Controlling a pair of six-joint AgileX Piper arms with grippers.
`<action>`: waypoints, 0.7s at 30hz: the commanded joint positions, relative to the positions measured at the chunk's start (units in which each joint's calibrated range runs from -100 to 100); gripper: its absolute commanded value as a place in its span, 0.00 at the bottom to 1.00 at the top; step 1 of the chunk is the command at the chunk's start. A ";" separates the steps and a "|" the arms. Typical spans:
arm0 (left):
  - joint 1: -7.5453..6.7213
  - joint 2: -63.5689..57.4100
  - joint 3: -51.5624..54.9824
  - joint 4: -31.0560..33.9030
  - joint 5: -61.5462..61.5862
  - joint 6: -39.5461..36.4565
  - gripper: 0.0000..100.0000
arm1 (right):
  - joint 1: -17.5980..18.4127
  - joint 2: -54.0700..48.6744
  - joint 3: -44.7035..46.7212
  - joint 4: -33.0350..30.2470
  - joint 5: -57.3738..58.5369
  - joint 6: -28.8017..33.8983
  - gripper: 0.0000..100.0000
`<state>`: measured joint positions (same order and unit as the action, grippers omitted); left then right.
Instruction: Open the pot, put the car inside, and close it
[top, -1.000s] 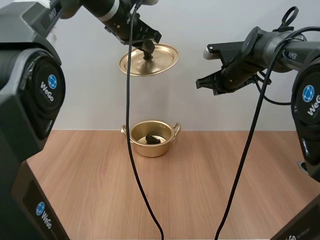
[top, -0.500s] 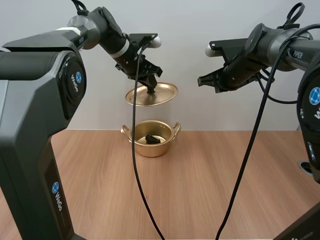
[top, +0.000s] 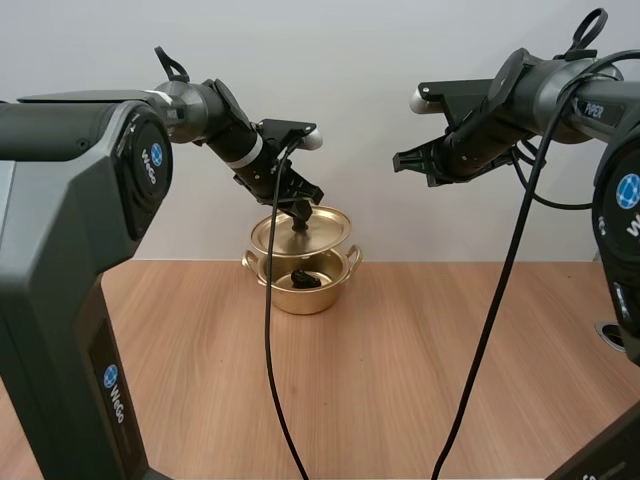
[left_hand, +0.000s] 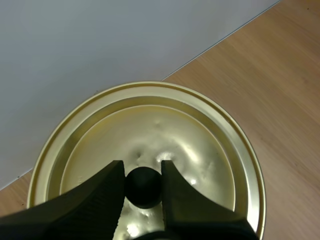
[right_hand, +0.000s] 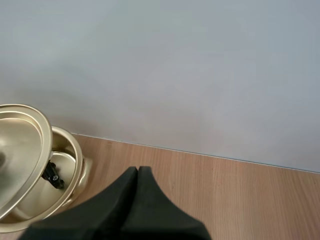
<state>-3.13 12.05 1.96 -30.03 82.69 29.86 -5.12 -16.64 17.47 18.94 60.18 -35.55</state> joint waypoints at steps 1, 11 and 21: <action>-0.01 -0.07 1.15 0.05 -2.16 0.11 0.00 | 0.04 0.02 -0.01 0.54 0.02 -0.24 0.00; -0.01 3.89 3.01 -4.20 -5.60 2.17 0.00 | 0.04 -0.67 -0.01 2.39 1.25 -1.31 0.00; -0.01 6.63 3.63 -3.59 -12.48 3.35 0.00 | 0.04 -1.16 -0.01 2.39 1.25 -1.51 0.00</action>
<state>-3.13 18.67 5.27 -33.71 71.87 32.63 -5.12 -17.78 17.47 21.36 61.42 -36.99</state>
